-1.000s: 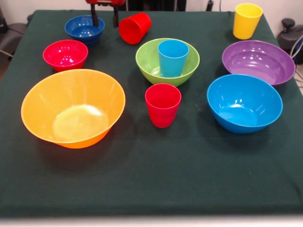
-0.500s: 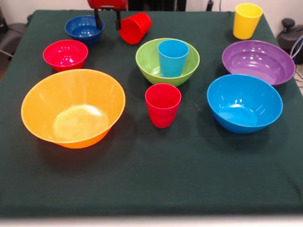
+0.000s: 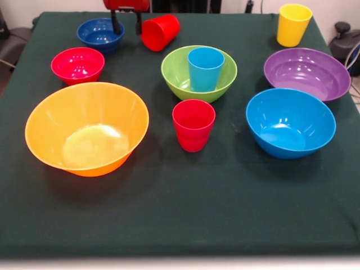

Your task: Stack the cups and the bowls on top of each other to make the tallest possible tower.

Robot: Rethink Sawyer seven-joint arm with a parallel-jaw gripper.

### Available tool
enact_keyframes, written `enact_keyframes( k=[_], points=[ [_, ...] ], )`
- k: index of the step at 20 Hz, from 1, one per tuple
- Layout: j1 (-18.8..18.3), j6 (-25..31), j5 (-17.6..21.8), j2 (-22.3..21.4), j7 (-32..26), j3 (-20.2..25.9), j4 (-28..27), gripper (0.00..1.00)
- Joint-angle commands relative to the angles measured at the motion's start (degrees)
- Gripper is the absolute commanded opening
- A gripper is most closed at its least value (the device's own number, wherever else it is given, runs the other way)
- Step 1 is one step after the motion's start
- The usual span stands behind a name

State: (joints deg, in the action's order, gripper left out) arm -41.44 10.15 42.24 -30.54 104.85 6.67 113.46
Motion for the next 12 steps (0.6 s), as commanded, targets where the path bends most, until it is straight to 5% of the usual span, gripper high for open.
enact_keyframes(
  k=[1,12],
  points=[
    [1.1,-3.4,3.7,2.1,1.3,2.8,-4.0,1.00],
    [-0.4,-0.4,5.3,1.3,-1.7,3.8,-4.4,1.00]
  ],
)
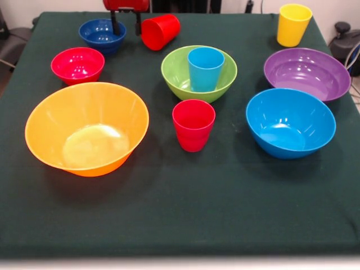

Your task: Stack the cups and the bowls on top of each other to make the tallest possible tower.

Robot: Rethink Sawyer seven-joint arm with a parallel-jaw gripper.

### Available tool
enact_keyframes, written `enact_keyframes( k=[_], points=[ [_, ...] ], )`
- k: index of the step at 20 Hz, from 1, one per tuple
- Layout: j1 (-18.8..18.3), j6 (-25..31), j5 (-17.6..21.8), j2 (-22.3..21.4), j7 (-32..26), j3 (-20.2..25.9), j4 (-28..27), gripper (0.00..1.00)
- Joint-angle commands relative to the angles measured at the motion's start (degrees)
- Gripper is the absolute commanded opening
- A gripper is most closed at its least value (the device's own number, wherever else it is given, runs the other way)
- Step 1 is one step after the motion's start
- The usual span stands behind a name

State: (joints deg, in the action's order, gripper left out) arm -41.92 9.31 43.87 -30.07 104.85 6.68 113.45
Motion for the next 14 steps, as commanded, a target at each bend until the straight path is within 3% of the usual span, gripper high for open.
enact_keyframes(
  k=[1,5,14],
  points=[
    [-0.5,0.7,3.8,1.1,-2.1,4.0,-4.5,1.00],
    [-3.5,2.3,4.0,0.8,-4.6,6.2,-4.6,1.00],
    [-4.3,1.7,5.7,0.5,-4.9,7.1,-3.8,1.00]
  ],
)
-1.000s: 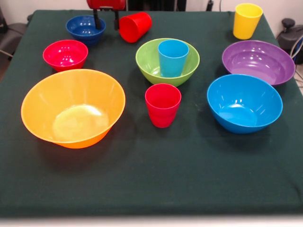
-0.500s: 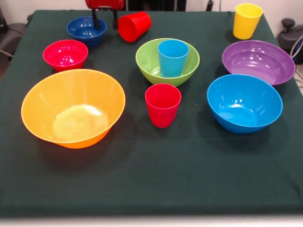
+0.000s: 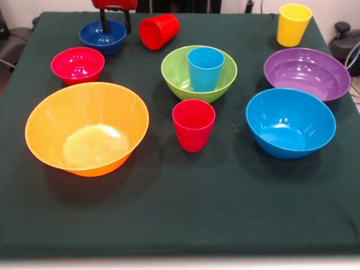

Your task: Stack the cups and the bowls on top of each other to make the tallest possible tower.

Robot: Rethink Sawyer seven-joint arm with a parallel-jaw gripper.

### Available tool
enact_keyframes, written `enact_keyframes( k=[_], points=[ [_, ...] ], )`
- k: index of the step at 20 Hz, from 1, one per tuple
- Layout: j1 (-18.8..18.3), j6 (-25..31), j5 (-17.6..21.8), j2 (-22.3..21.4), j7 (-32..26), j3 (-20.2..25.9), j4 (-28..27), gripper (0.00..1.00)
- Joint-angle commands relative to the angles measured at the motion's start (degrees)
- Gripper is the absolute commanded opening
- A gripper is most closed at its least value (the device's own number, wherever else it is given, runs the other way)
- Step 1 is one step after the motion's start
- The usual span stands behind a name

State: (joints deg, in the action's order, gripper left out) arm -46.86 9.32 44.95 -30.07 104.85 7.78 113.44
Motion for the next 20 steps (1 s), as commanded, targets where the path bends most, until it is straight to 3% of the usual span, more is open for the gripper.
enact_keyframes(
  k=[1,2,5,9,20],
  points=[
    [0.2,1.7,4.2,0.6,-4.4,6.4,-3.7,1.00],
    [-0.2,1.6,3.9,0.8,-3.4,6.6,-3.5,0.00],
    [-2.4,-1.2,3.7,1.3,-2.0,8.1,-2.5,0.00],
    [-0.9,-0.4,5.9,0.6,-3.9,7.9,-3.5,0.00],
    [0.5,-0.5,5.2,0.4,-1.7,7.0,-3.6,0.00]
  ],
)
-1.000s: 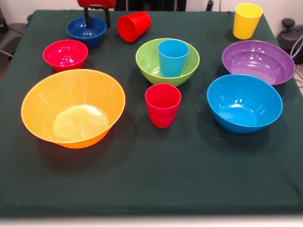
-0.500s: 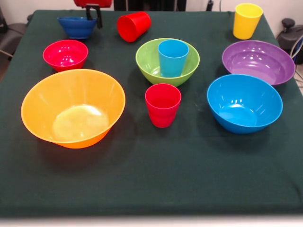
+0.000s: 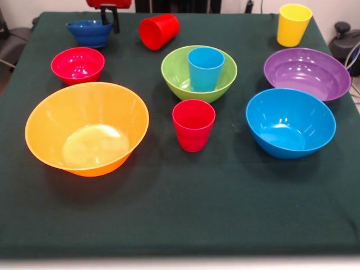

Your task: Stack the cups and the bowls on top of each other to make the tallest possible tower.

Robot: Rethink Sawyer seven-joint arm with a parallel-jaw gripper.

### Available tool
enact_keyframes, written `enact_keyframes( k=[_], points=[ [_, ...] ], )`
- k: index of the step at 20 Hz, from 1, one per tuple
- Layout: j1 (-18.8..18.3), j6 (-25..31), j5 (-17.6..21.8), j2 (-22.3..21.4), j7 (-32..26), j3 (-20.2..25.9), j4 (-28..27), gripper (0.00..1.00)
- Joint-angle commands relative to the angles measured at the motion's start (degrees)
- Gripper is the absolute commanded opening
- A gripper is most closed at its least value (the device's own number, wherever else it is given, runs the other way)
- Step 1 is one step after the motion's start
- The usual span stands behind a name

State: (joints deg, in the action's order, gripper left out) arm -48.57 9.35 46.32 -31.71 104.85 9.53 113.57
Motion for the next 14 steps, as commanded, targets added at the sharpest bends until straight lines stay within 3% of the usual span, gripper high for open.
enact_keyframes(
  k=[1,8,14],
  points=[
    [1.9,0.5,3.2,1.7,-2.0,5.7,-3.4,0.00],
    [1.9,6.5,-1.4,-5.2,-3.6,8.6,0.7,0.00],
    [5.4,8.7,-5.1,-9.0,1.1,7.3,2.4,0.00]
  ],
)
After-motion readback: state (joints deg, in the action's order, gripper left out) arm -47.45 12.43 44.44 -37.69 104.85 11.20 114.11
